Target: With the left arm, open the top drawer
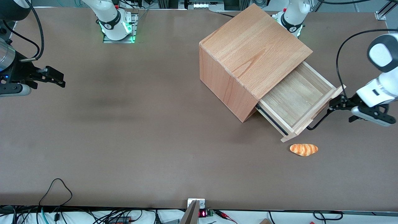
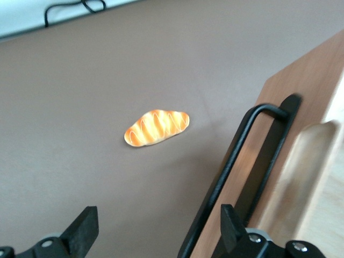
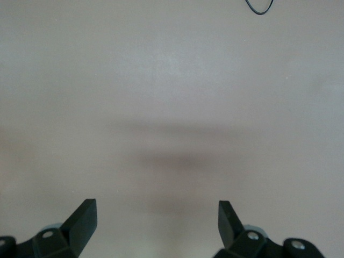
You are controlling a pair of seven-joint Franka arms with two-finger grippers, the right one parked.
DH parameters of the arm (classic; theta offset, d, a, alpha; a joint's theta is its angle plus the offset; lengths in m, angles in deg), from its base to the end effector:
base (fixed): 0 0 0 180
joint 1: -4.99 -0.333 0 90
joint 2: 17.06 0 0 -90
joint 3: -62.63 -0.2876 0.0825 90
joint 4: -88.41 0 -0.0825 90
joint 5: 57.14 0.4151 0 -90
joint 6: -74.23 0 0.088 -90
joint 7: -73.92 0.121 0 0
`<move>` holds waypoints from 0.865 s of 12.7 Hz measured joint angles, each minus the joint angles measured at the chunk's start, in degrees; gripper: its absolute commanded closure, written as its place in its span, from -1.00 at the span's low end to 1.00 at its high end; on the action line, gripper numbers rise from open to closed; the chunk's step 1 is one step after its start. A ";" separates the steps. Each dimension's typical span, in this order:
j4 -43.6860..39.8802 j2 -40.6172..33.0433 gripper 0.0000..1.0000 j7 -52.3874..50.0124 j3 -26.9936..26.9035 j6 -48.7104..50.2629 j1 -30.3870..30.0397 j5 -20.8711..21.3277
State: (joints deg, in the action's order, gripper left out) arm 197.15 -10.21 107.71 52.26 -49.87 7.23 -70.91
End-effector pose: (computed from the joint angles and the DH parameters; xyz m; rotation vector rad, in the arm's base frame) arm 0.6273 0.0751 0.3994 2.9635 -0.4945 0.3137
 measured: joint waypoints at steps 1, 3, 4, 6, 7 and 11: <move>-0.65 -0.50 -1.00 -0.26 -0.01 0.88 0.00 0.00; -1.21 -1.20 -1.00 -1.01 -0.01 2.50 0.00 0.00; -1.81 -1.52 -1.00 -2.36 -0.01 4.31 0.00 0.00; -3.04 -3.24 -1.00 -6.70 0.00 9.16 0.00 0.54; -3.40 -4.69 -1.00 -8.75 0.02 11.51 0.01 2.39; -4.20 -11.03 -1.00 -18.08 0.39 20.81 0.16 9.04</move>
State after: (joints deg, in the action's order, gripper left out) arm 192.95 -21.24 89.63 52.65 -29.06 7.39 -61.87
